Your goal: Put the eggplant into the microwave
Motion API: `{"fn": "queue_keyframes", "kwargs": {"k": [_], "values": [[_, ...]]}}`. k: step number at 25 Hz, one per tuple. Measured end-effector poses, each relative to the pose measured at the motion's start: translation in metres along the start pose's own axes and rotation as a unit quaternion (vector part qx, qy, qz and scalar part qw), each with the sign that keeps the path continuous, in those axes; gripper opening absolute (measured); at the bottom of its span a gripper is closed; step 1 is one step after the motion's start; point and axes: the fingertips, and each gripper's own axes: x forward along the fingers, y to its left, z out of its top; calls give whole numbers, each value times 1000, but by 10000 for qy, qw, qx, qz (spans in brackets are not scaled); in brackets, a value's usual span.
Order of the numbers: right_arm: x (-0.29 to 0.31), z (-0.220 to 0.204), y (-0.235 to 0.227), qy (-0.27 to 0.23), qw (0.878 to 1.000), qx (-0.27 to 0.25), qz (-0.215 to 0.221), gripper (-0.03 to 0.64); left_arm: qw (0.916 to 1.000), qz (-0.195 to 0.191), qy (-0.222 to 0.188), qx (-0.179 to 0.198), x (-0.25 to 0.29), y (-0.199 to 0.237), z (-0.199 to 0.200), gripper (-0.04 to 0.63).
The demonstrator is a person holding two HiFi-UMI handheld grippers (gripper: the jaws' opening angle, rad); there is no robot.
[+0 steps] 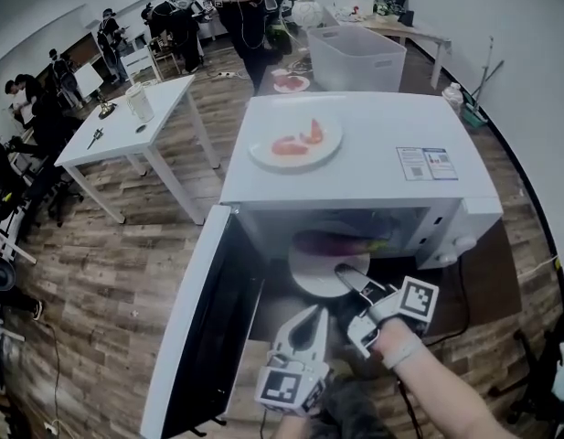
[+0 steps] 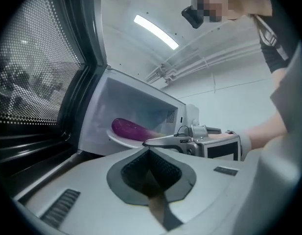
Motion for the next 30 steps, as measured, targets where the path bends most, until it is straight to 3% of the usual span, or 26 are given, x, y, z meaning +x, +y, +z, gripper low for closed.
{"fn": "queue_keyframes", "kwargs": {"k": [11,16,22,30], "values": [[12,14,-8,-98,9997,148,-139,21,9998,134,107,-99,27,16,8,0],[16,18,-10,-203,9995,191,-140,21,9998,-36,192,-25,33,16,-1,0],[22,22,-10,-233,9995,92,-213,23,9995,33,302,-28,43,19,-6,2],[22,28,-6,-208,9994,-168,-208,25,9985,-137,408,-323,51,19,-5,2]]}}
